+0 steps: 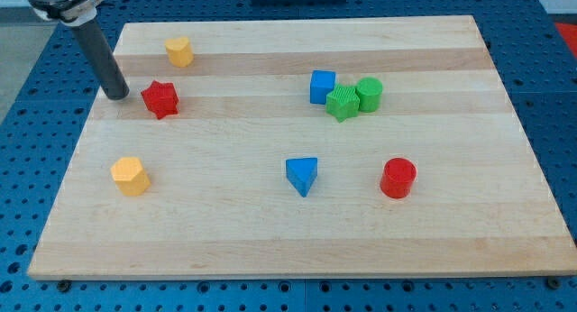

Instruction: Move the red star to the bottom of blue cube

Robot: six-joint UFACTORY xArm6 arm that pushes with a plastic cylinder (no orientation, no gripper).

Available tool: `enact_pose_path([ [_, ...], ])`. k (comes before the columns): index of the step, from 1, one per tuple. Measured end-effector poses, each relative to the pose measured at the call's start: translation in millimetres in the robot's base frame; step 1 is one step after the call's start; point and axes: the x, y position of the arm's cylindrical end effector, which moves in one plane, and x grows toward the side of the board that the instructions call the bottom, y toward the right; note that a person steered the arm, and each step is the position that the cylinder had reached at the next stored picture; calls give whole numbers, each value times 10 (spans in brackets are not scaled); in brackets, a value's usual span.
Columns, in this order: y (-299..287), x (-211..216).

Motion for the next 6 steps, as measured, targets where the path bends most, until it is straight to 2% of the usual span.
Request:
enact_pose_path([
  [2, 650, 481],
  [3, 900, 519],
  [5, 610, 418],
  [6, 881, 314],
])
